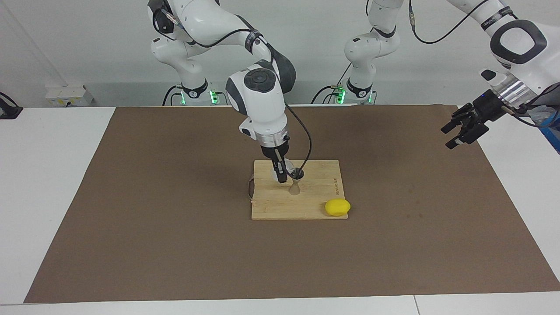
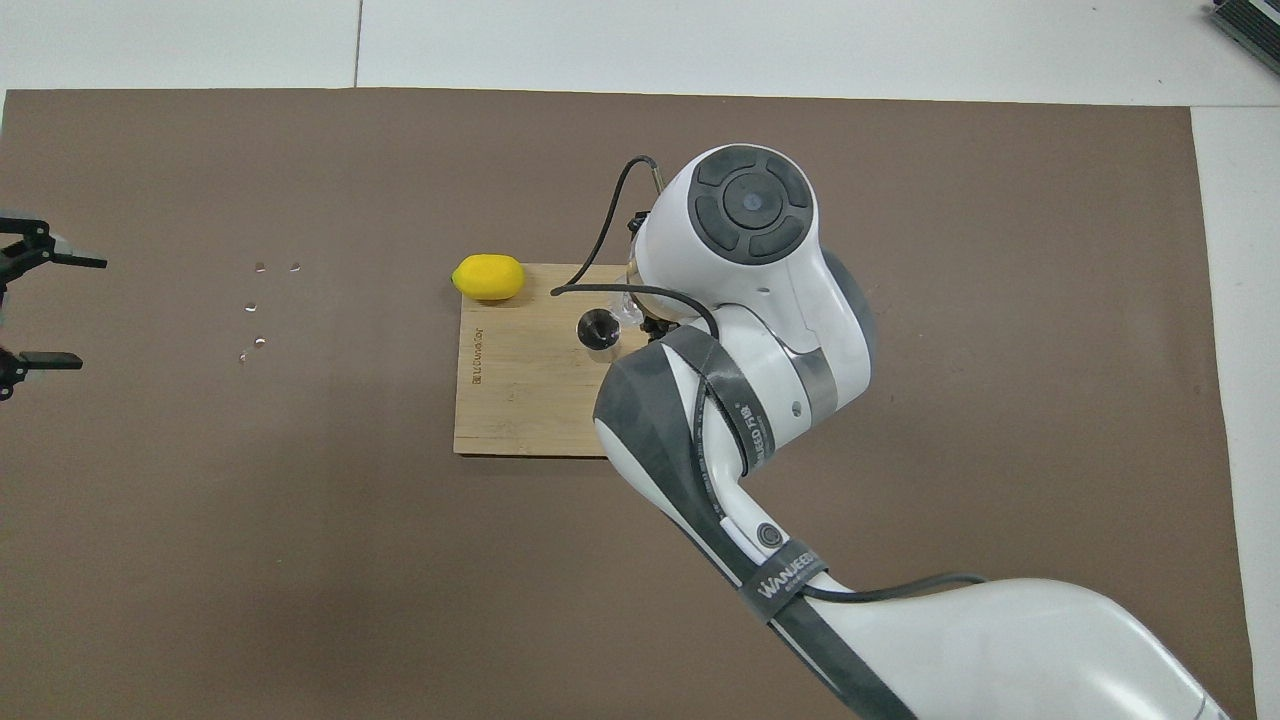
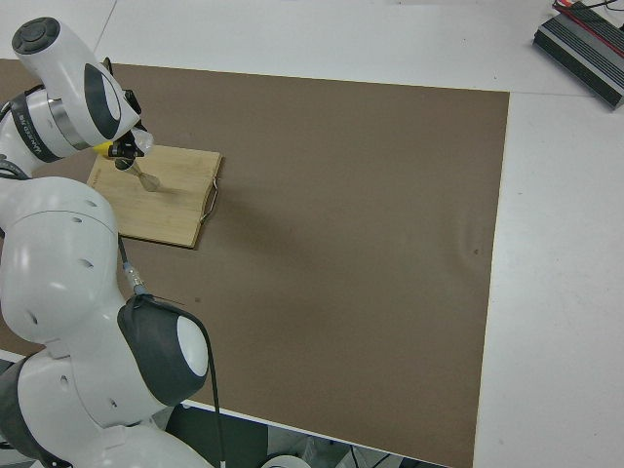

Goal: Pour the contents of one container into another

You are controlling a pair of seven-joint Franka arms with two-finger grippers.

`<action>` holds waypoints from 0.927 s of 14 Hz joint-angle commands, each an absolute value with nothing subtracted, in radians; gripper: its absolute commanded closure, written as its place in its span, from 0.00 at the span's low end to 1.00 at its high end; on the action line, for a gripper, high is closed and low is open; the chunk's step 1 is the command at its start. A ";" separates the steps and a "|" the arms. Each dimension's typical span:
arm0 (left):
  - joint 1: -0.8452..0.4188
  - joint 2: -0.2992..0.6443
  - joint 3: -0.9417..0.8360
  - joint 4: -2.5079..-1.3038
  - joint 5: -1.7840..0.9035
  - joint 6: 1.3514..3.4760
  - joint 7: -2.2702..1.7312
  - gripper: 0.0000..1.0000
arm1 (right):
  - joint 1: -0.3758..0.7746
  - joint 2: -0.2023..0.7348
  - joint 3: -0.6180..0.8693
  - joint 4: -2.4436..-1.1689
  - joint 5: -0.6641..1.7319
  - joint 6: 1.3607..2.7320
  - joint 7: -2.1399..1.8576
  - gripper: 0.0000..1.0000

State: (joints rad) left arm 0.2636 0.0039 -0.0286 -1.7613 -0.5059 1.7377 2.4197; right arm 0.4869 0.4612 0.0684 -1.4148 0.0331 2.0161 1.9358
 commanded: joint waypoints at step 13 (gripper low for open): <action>-0.143 -0.083 -0.040 -1.744 -0.054 1.879 1.178 0.00 | 0.537 0.569 0.074 -1.298 -0.163 1.922 1.896 1.00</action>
State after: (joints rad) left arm -0.1133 -0.0698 -0.0477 -1.7417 -0.1037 1.8708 1.3260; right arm 0.5344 0.5169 0.0690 -1.3766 -0.1293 1.9423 1.9137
